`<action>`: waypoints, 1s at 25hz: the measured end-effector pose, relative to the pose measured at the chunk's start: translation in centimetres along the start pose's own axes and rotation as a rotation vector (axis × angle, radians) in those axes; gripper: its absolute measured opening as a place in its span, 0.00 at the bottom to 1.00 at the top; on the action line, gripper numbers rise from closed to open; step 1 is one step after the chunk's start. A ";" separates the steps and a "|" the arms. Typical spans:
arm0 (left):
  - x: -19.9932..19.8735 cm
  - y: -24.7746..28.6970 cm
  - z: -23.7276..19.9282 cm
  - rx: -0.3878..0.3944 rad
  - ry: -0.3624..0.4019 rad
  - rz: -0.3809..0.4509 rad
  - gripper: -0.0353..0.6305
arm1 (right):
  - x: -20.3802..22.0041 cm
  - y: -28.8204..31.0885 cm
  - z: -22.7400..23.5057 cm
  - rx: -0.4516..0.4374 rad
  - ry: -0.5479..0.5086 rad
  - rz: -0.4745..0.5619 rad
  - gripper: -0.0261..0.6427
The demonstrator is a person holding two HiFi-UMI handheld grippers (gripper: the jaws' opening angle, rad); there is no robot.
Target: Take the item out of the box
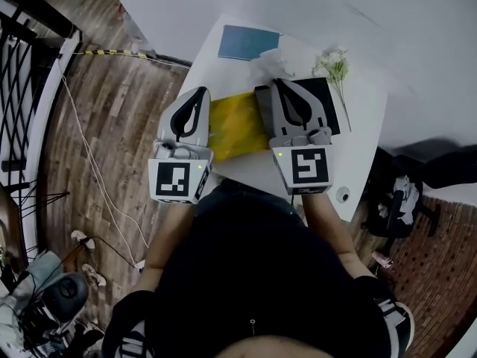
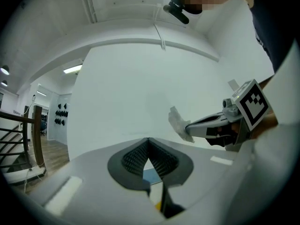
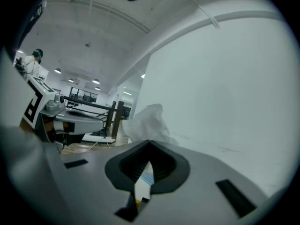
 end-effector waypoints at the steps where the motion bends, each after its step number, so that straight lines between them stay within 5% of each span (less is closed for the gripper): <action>1: -0.6 0.0 0.0 -0.005 0.005 0.009 0.07 | -0.5 -0.3 0.4 0.015 0.010 0.019 0.06; 13: -6.3 -1.0 0.0 -0.022 0.050 0.118 0.07 | -5.1 -3.9 2.6 0.142 0.147 0.217 0.06; 25: -7.2 -2.7 0.0 0.008 0.061 0.129 0.07 | -6.0 -5.7 1.6 0.199 0.194 0.264 0.06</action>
Point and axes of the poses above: the fingertips, and each gripper's own axes: y forward along the fingers, z to its right, x out of its underside, the point moved 4 cm from there along -y, backward along the fingers, and after that the axes turned 1 degree about z, right-handed, at the moved point
